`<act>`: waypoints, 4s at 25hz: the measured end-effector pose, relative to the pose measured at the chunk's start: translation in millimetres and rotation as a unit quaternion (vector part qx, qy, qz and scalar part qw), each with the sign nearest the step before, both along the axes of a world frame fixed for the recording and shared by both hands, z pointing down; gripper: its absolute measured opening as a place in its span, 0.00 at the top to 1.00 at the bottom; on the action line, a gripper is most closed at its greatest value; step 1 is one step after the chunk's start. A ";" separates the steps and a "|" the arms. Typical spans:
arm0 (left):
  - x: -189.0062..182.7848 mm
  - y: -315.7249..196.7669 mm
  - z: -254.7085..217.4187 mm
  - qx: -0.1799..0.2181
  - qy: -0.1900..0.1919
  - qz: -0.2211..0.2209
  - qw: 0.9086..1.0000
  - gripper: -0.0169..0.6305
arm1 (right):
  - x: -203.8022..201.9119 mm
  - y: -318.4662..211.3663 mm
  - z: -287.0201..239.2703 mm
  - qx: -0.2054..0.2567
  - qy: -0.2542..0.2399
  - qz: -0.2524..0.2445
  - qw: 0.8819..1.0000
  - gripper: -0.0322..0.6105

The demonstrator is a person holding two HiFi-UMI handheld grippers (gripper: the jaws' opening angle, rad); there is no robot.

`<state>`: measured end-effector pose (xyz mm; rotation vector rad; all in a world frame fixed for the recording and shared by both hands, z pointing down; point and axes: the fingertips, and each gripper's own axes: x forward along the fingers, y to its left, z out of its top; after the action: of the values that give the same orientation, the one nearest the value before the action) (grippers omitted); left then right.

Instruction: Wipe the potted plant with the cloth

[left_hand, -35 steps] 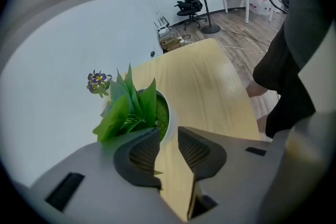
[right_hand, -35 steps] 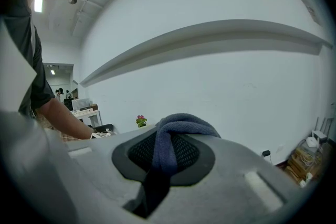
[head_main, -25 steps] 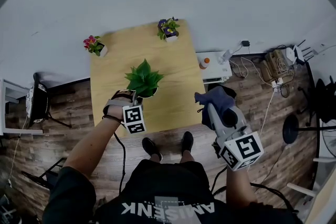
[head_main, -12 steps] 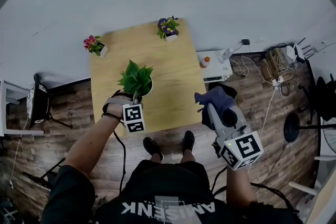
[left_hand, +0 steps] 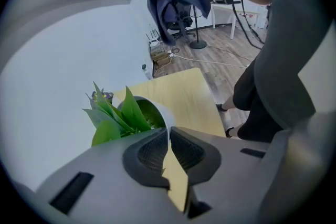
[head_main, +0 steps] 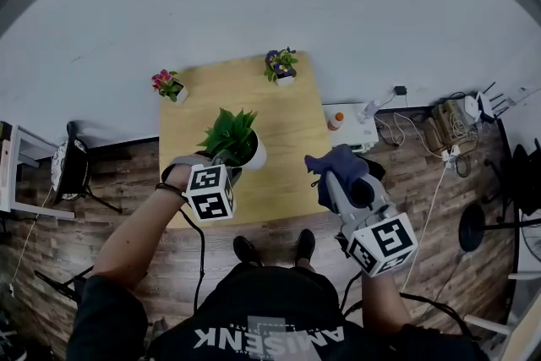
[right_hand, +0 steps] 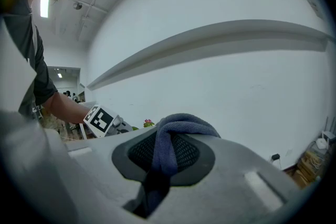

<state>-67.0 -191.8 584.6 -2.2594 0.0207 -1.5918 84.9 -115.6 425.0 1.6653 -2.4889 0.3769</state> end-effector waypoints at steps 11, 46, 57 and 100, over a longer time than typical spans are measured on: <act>27.8 19.2 -120.2 -0.020 0.032 -0.015 0.999 0.95 | -42.0 -22.4 -54.7 0.073 0.006 -0.096 0.993 0.88; 41.8 37.2 -195.4 -0.040 0.108 -0.074 0.991 0.96 | -67.9 -38.4 -17.8 0.055 0.012 -0.180 0.982 0.88; 24.2 42.1 -192.0 -0.040 0.104 -0.065 0.992 0.96 | -54.6 -36.8 -20.8 0.045 -0.012 -0.166 0.985 0.88; -7.8 71.7 -187.2 -0.024 0.057 0.063 0.996 0.96 | -77.8 -36.5 -69.7 0.071 -0.064 -0.289 0.953 0.88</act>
<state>-74.8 -120.1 397.4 -2.3353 -0.1292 -1.4124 7.1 -152.1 355.4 0.8882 -2.9983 0.2435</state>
